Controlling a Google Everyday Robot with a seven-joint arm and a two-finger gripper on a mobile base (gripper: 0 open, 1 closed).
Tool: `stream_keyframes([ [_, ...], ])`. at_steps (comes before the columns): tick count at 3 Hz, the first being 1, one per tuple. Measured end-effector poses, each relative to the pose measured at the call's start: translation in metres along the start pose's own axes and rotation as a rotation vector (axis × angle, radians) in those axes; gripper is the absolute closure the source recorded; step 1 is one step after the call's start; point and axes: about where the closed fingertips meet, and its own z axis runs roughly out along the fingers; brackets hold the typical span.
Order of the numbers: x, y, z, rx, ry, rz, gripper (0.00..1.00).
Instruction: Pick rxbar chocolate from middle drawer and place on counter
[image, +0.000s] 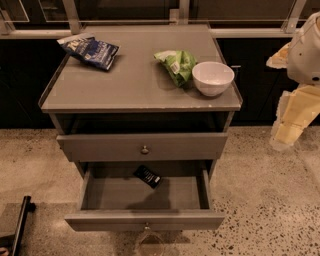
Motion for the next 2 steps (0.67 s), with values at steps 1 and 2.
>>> stream_keyframes([
  [1, 0.0000, 0.0000, 0.0000, 0.000, 0.000, 0.000, 0.00],
  [2, -0.0037, 0.0008, 0.0027, 0.051, -0.035, -0.013, 0.00],
])
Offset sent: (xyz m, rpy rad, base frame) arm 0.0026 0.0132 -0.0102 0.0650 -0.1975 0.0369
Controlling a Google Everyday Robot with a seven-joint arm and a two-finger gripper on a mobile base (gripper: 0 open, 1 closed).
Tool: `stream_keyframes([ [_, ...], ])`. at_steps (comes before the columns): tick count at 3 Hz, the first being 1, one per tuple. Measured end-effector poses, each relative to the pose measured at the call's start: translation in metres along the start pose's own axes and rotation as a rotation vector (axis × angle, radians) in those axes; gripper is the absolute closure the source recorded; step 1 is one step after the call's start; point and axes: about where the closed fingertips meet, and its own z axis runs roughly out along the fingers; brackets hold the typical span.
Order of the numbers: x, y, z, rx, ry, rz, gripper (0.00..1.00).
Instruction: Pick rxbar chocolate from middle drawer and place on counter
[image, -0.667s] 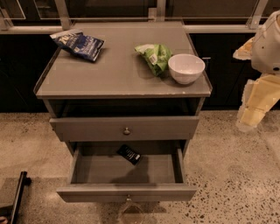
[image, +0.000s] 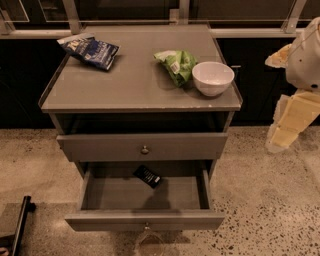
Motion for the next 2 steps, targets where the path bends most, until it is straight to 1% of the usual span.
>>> stream_keyframes([
  [1, 0.006, 0.026, 0.034, 0.013, -0.088, -0.012, 0.00],
  [2, 0.028, 0.059, 0.106, -0.050, -0.232, 0.082, 0.00],
])
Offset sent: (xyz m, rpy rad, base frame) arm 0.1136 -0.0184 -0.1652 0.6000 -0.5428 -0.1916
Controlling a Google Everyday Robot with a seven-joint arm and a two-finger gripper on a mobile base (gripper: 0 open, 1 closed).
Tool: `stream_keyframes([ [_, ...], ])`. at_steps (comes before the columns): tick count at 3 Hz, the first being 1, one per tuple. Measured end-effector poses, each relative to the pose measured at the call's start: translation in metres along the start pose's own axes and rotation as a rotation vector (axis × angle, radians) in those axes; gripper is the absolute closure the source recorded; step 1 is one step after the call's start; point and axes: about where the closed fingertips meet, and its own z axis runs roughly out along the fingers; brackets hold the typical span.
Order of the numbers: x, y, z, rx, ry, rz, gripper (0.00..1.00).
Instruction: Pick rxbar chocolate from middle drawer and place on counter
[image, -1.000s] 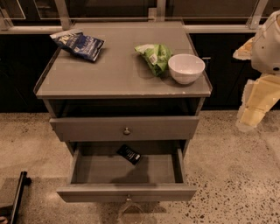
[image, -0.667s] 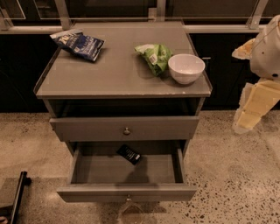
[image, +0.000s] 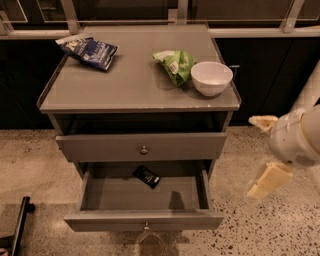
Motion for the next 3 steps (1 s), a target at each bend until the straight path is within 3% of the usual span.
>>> stream_keyframes([
  [1, 0.009, -0.007, 0.073, -0.014, -0.166, 0.087, 0.00],
  [2, 0.012, -0.026, 0.088, 0.037, -0.200, 0.117, 0.00],
  [3, 0.012, -0.023, 0.089, 0.054, -0.208, 0.137, 0.00],
])
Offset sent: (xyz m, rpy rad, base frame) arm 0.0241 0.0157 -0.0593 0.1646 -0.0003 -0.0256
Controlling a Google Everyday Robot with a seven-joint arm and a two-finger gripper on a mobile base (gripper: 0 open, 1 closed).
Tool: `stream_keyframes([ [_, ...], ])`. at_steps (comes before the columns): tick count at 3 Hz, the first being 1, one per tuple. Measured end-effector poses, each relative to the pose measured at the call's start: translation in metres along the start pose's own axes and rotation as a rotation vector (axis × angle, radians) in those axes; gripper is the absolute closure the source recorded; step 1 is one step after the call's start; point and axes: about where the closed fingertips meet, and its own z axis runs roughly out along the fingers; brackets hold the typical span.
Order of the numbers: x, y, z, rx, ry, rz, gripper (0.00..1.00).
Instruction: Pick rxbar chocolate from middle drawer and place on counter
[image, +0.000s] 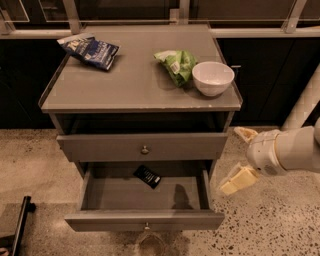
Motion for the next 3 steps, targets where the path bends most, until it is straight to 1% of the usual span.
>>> stream_keyframes([
  [1, 0.020, 0.008, 0.041, -0.003, -0.018, 0.076, 0.00],
  [2, 0.042, 0.005, 0.096, 0.028, -0.094, 0.140, 0.00],
  [3, 0.060, -0.006, 0.147, 0.067, -0.152, 0.164, 0.00],
])
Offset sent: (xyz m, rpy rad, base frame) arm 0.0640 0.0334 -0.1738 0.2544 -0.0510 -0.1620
